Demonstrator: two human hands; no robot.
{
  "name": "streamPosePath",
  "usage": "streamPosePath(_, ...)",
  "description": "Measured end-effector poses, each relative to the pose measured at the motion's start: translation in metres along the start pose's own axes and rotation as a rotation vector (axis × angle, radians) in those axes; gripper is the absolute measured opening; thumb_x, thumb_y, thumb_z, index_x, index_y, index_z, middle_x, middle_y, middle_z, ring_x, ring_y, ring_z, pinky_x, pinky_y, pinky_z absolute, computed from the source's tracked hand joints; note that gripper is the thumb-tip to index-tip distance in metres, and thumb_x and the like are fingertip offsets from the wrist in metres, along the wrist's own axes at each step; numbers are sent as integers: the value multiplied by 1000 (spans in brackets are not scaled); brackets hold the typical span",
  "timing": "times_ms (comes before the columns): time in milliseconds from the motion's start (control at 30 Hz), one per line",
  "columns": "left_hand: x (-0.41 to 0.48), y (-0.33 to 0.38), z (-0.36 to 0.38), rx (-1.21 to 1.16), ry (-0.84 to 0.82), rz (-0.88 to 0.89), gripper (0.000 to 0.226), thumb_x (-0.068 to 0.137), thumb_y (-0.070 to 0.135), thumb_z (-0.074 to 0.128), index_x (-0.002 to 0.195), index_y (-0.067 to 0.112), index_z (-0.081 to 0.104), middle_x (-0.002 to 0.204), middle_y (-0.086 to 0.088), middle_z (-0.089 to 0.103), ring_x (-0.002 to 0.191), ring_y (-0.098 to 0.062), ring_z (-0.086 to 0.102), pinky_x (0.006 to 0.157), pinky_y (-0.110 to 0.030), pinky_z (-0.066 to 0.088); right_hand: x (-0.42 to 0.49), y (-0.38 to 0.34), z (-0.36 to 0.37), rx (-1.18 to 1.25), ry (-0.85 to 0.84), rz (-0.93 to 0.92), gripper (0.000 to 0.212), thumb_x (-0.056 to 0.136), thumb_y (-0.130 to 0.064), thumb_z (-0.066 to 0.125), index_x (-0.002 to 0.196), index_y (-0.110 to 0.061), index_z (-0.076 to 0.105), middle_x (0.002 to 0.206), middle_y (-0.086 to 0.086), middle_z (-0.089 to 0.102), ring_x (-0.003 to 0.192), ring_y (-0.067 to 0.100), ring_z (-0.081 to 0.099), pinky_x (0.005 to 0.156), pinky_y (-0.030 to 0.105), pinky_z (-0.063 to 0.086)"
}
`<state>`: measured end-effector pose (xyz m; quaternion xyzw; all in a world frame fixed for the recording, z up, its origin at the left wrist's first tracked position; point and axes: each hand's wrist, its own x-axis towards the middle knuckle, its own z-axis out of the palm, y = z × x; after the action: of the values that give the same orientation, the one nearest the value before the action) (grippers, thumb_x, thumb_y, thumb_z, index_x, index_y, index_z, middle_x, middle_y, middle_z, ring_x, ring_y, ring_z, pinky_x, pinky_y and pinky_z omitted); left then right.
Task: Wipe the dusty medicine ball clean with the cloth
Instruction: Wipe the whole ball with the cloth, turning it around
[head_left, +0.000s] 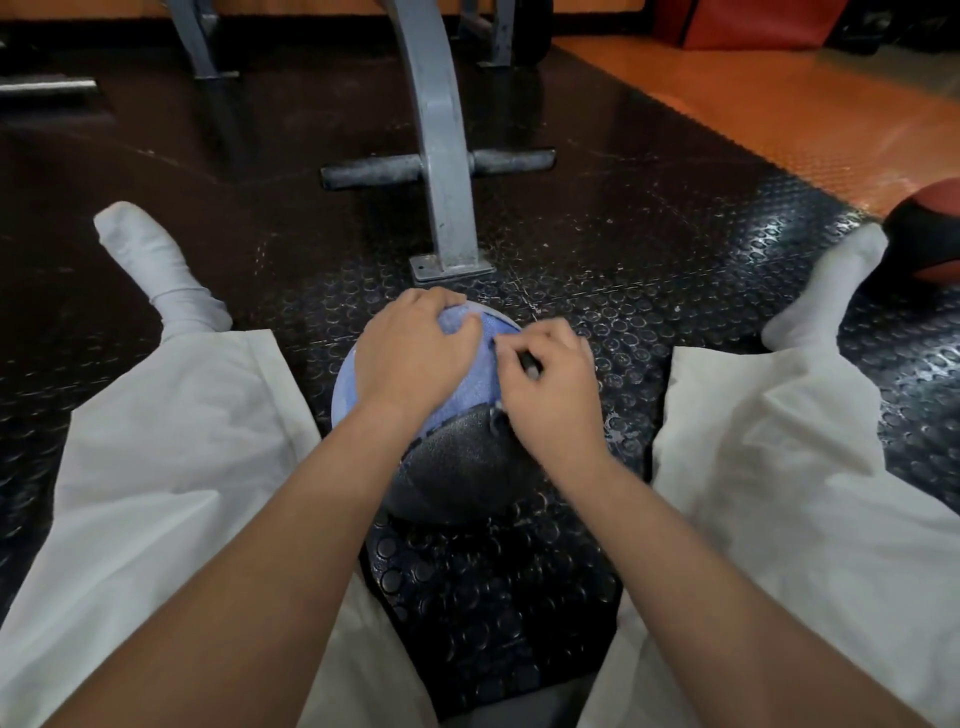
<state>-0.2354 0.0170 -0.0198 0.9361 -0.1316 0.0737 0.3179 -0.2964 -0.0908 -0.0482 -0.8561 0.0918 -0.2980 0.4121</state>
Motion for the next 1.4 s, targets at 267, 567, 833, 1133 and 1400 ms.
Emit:
streamPosePath(267,2,-1,-2,-10,2,-65,33,95,42,47,123,32,61,129,7,55,113,-17,52,82,-27,33,2,-4,5,-33,15,-8,20,95,-19,55,100,-14,74,95,-6,52,95,16,41,81,20,29)
streamPosePath(567,-8,-2,0,-15,38,2,35,95,41,50,125,30,63,131,10,56,119,-13,51,91,-27,36,0,-2,-1,-46,1,-47,18,92,-17,57,94,-12,74,93,-3,57,93,21,48,86,18,34)
streamPosePath(833,0,-2,1,-18,19,-41,32,94,41,48,121,32,62,127,9,56,113,-16,53,84,-29,36,-4,-4,6,-58,68,-52,20,94,-20,56,100,-13,74,95,-8,52,92,12,40,82,19,31)
streamPosePath(1133,-5,-4,2,-12,40,-12,34,95,42,49,125,31,62,130,10,56,118,-13,51,92,-28,36,2,0,1,-17,-4,-24,18,91,-18,58,94,-14,75,93,-5,54,96,21,50,88,17,34)
streamPosePath(1400,4,-5,-3,-42,-24,-55,33,95,40,46,124,33,61,129,10,55,112,-15,53,83,-29,36,-9,-4,9,-56,65,-58,21,93,-21,56,103,-13,73,95,-7,51,95,13,41,82,16,31)
